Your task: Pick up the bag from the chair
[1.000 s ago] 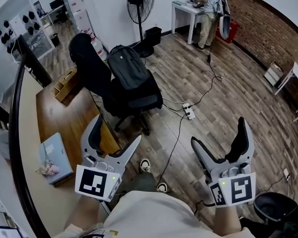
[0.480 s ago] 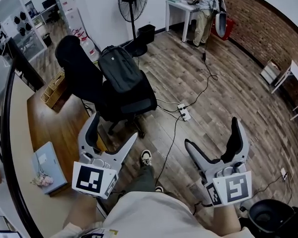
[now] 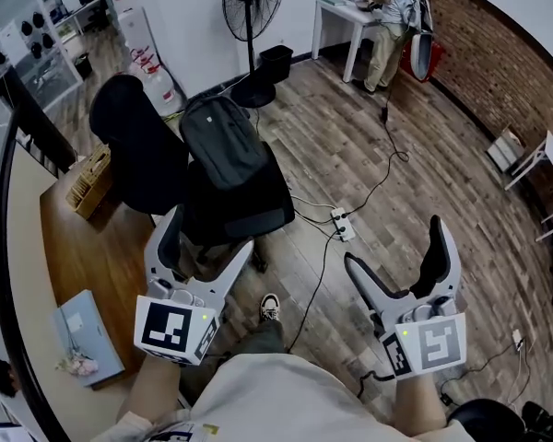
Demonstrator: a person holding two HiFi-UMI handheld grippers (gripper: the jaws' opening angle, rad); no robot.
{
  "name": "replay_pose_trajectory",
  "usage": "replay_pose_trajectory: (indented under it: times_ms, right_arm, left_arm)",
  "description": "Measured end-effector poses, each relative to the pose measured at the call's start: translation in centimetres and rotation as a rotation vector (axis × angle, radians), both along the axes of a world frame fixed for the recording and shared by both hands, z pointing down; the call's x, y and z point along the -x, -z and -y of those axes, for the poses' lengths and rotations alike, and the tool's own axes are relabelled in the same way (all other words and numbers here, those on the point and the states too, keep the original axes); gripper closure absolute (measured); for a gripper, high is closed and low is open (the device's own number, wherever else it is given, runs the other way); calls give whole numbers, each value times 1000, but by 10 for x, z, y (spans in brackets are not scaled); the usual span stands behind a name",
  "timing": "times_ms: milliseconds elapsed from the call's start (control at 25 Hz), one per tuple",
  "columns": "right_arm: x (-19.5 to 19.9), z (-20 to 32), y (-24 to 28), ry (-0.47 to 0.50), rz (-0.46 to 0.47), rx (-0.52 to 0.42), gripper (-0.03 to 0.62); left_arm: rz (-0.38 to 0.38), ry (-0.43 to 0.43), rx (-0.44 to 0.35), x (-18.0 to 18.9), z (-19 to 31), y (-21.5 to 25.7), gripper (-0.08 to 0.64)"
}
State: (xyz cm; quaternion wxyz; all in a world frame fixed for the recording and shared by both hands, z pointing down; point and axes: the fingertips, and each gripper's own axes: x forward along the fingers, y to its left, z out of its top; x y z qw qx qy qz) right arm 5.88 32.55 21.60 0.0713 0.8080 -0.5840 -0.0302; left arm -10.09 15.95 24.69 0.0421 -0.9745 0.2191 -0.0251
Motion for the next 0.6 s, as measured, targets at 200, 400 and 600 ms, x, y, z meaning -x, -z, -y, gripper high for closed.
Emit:
replay_pose_trajectory:
  times_ms: [200,400,600]
  right_arm:
    - [-20,73,10,7,-11,6,0]
    - [-30,143,15,34,-32,7,0]
    - [-24,204,12,103,-36,27,0]
  left_arm:
    - [-7,23,-2,-16,77,8,124]
    - [-18,40,-14,-30,144,11,124]
    - [-21,76,20,-28,188,5,124]
